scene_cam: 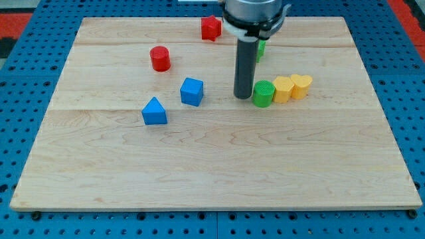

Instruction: Move the blue triangle to the left center of the board

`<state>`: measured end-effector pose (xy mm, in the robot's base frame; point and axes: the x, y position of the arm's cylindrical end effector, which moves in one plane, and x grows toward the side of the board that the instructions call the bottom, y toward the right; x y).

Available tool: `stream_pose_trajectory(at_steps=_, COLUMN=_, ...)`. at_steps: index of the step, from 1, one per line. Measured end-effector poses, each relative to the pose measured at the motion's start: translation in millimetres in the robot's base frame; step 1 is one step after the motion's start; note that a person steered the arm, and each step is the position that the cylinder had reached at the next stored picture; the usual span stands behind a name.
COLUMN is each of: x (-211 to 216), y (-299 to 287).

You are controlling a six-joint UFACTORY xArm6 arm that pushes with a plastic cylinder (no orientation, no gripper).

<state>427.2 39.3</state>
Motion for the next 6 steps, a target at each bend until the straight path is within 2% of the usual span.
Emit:
stream_pose_trajectory(at_steps=1, x=35, y=-46)
stream_pose_trajectory(at_steps=2, x=35, y=-122)
stream_pose_trajectory(at_steps=4, x=30, y=-207)
stream_pose_trajectory(at_steps=5, x=29, y=-221)
stream_pose_trajectory(at_steps=6, x=76, y=-231)
